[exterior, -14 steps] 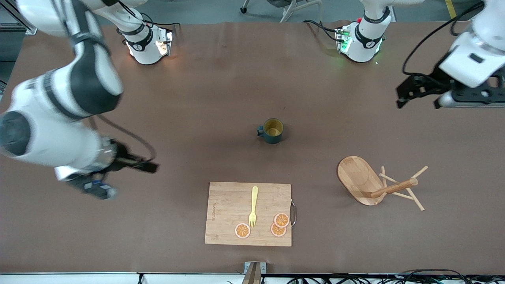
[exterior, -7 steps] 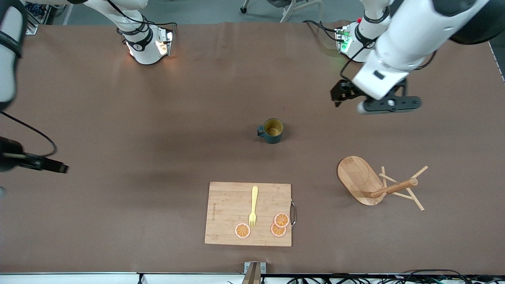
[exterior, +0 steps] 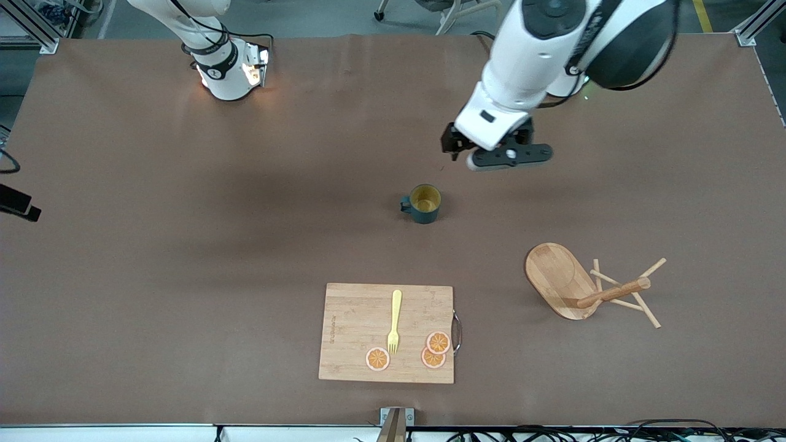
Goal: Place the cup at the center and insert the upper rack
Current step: 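Lower the left gripper toward the mug handle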
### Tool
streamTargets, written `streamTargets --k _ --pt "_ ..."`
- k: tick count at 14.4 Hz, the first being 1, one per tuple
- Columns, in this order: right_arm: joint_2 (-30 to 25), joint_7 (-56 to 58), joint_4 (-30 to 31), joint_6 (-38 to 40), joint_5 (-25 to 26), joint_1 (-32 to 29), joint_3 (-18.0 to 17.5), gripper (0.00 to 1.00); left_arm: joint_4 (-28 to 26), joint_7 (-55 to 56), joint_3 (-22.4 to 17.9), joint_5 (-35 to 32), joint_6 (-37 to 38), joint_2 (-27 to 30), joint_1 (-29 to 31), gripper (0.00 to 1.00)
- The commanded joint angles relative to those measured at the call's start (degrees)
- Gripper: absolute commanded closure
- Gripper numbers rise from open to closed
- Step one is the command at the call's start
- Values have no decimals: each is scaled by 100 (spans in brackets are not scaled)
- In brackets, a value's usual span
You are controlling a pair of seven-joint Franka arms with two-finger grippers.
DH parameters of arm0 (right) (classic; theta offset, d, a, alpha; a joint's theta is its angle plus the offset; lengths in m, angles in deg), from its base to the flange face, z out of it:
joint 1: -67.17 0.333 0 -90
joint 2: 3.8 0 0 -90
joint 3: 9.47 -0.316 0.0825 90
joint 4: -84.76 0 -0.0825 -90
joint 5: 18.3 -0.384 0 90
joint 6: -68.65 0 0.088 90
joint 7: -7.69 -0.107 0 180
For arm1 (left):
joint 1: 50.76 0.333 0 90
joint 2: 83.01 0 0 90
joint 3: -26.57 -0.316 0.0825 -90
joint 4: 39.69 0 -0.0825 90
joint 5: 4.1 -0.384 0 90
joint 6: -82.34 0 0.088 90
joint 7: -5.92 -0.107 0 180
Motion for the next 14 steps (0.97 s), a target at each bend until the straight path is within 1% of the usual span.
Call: streamTargets --k 1,3,4,5,8,9,12,14 --pt "-712 42 1045 -312 55 156 102 0 -485 833 4 -446 -658 54 -453 0" --pt "-713 33 1028 -312 47 594 461 0 -766 1692 4 -963 -1097 28 -901 0" --pt "-713 33 1028 -320 47 806 637 0 -837 2167 4 -1236 -1273 -77 -1086 0" --pt "-731 42 1080 -312 29 825 656 0 -829 2633 4 -1508 -1362 -234 -1279 0" --pt "-1213 59 1843 -557 20 852 630 0 -829 3873 4 -2361 -1530 -691 -1728 0" --pt "-1301 59 1976 -593 20 852 630 0 -829 4251 4 -2616 -1539 -850 -1869 0" --pt "-1363 51 2065 -593 20 852 630 0 -829 5140 4 -3170 -1810 -1166 -2107 0" --pt "-1364 51 2065 -628 20 869 630 0 -829 5475 4 -3478 -1899 -1334 -2177 0"
